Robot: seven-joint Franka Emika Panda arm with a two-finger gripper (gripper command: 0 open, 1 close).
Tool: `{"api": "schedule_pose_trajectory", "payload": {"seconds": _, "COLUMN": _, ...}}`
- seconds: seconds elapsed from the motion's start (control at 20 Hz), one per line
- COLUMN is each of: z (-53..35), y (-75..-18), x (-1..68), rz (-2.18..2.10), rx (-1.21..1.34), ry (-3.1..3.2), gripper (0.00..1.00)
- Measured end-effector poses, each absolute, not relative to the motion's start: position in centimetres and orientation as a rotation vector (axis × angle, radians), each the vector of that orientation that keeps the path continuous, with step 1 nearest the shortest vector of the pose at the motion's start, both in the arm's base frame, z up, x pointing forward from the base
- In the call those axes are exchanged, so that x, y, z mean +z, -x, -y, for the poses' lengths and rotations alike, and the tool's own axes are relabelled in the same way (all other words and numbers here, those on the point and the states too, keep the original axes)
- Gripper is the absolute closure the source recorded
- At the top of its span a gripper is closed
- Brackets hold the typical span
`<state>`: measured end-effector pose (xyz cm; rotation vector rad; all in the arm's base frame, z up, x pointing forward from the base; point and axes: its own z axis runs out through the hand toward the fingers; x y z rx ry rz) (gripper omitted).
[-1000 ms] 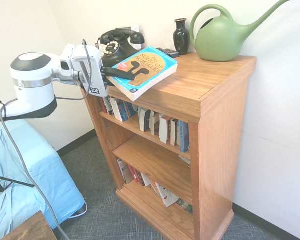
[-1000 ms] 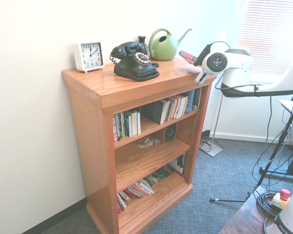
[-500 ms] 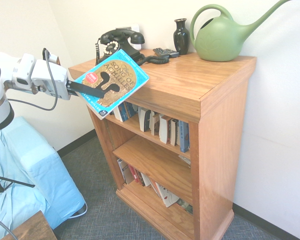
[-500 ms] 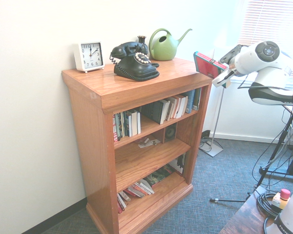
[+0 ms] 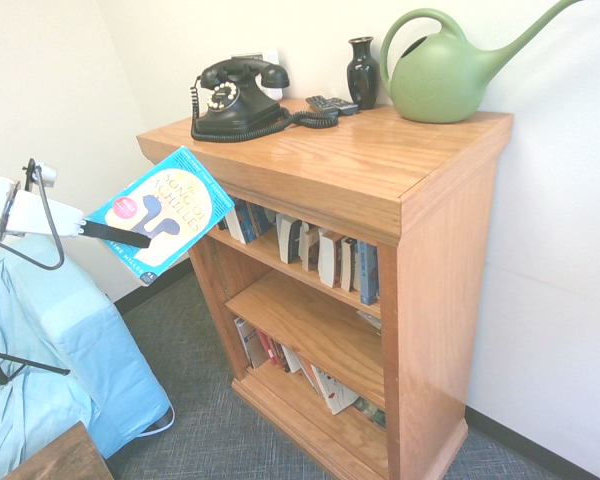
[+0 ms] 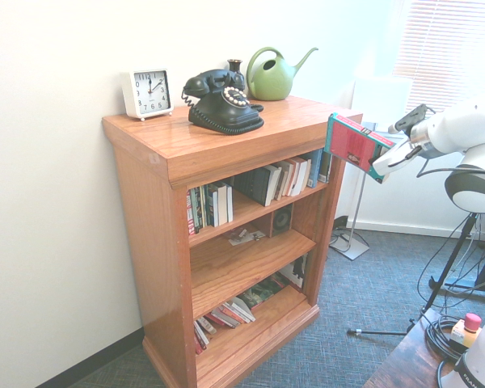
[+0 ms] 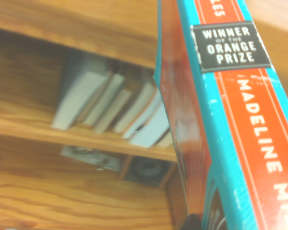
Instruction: Organize the shelf
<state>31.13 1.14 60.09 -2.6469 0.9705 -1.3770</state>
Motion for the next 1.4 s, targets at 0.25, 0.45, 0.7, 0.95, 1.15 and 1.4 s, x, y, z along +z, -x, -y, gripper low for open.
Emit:
{"api": "schedule_pose_trajectory", "payload": {"seconds": 0.25, "z": -3.8, "y": -32.6, "x": 56.4, "rz": -0.867, "rx": -1.154, "ry": 2.7, "gripper": 1.0}}
{"api": "schedule_pose_trajectory", "payload": {"seconds": 0.45, "z": -5.5, "y": -33.5, "x": 55.5, "rz": -0.816, "rx": -1.138, "ry": 2.696, "gripper": 1.0}}
{"api": "schedule_pose_trajectory", "payload": {"seconds": 0.7, "z": -6.5, "y": -35.1, "x": 53.8, "rz": -0.785, "rx": -1.093, "ry": 2.703, "gripper": 1.0}}
{"api": "schedule_pose_trajectory", "payload": {"seconds": 0.95, "z": -7.0, "y": -36.9, "x": 51.4, "rz": -0.773, "rx": -1.058, "ry": 2.712, "gripper": 1.0}}
{"api": "schedule_pose_trajectory", "payload": {"seconds": 1.15, "z": -7.0, "y": -38.3, "x": 49.7, "rz": -0.768, "rx": -1.055, "ry": 2.712, "gripper": 1.0}}
{"api": "schedule_pose_trajectory", "payload": {"seconds": 1.4, "z": -7.2, "y": -40.4, "x": 47.2, "rz": -0.759, "rx": -1.047, "ry": 2.702, "gripper": 1.0}}
